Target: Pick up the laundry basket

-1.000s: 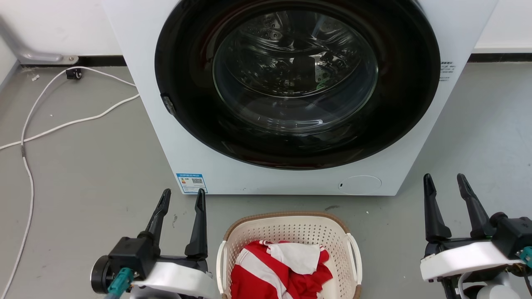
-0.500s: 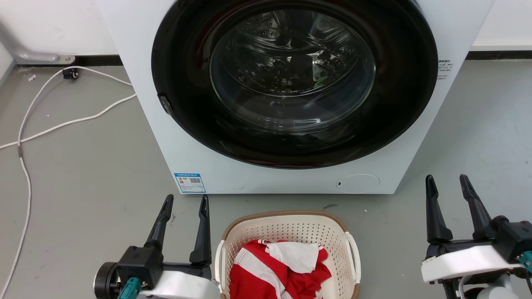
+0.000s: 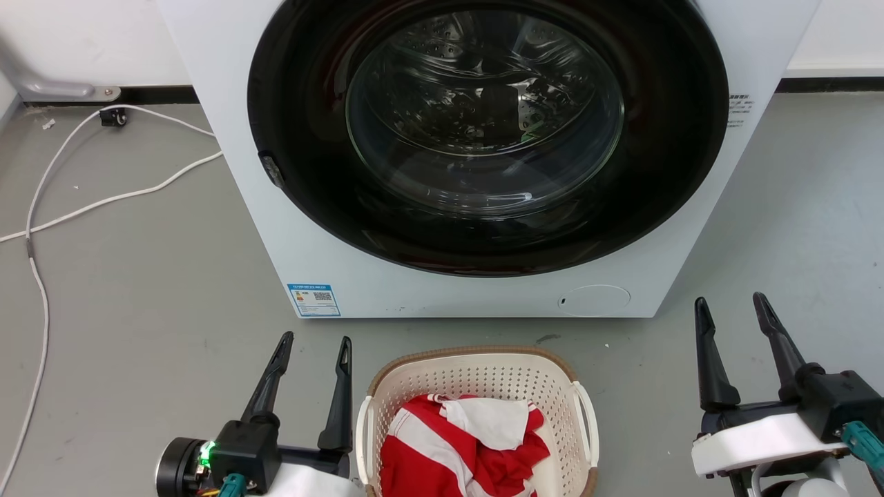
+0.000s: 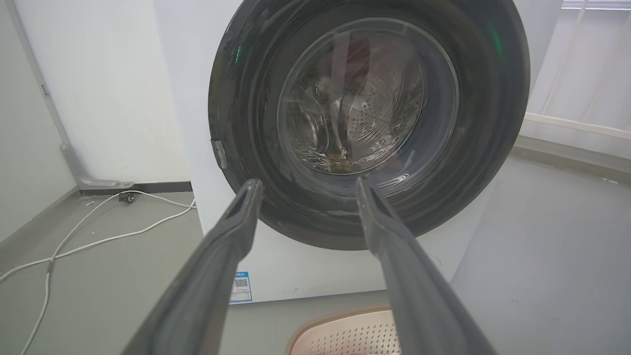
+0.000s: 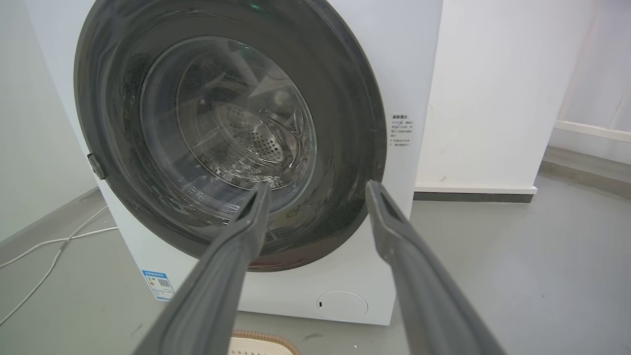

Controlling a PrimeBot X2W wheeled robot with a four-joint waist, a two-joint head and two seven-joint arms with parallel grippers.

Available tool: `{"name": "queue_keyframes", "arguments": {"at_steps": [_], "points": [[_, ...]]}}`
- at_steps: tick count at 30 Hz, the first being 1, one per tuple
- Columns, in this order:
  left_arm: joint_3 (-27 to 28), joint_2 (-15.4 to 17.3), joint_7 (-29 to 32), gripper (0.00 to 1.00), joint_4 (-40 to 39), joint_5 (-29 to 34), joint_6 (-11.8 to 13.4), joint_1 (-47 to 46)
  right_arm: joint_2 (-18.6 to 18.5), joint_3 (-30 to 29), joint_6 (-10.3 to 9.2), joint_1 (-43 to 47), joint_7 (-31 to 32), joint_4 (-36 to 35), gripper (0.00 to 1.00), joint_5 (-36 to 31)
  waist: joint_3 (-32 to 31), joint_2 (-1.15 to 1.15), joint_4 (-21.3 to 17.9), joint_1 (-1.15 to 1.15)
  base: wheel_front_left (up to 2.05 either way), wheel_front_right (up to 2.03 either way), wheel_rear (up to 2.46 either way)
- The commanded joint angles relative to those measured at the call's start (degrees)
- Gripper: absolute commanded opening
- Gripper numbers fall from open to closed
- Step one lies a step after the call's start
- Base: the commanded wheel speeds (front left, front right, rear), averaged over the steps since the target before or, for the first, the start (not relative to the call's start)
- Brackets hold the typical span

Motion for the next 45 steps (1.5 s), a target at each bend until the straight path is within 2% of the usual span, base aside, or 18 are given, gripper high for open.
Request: {"name": "queue_keyframes", "arguments": {"at_steps": [1, 13, 18, 30, 35, 39, 45], "points": [[0.2, -0.3, -0.4, 1.0, -0.2, 1.2, -0.3, 0.7, 0.1, 0.0, -0.02, 0.1, -0.5, -0.3, 1.0, -1.2, 0.0, 0.0, 0.0, 0.0, 0.0, 0.0, 0.0], [2.9, -1.5, -1.1, 1.0, 1.9, -2.6, -3.5, 0.8, 0.1, -0.1, -0.02, -0.2, -1.1, 1.7, 1.0, 2.0, 0.1, 0.0, 0.1, 0.0, 0.0, 0.0, 0.0], [2.2, -1.5, -1.1, 1.0, 2.4, -0.4, -3.4, 0.7, 0.1, -0.1, -0.02, -0.4, -1.1, 1.6, 1.0, 2.4, 0.1, 0.0, 0.1, 0.0, 0.0, 0.0, 0.0], [2.4, -1.5, -1.1, 1.0, 2.7, -2.6, -2.1, 0.5, 0.1, -0.1, -0.02, -0.6, -1.1, 1.3, 1.0, 2.5, 0.4, 0.0, 0.2, 0.0, 0.0, 0.0, 0.0], [2.2, -1.5, -1.1, 1.0, 2.5, -1.4, -2.1, 0.1, 0.1, -0.3, -0.02, -0.8, -1.1, 1.2, 1.0, 2.4, 0.9, 0.0, 0.2, 0.0, 0.0, 0.0, 0.0], [1.8, -1.5, -1.1, 1.0, 3.2, 1.1, -1.9, -0.4, 0.1, -0.4, -0.02, -1.3, -1.1, 1.4, 1.0, 2.1, 2.2, 0.0, 0.2, 0.0, 0.0, 0.0, 0.0], [1.7, -1.5, -1.1, 1.0, 5.4, 0.4, -2.3, -3.2, 0.1, 0.1, -0.02, -3.8, -1.1, 1.9, 1.0, 0.6, 7.3, 0.0, 0.3, 0.0, 0.0, 0.0, 0.0]]}}
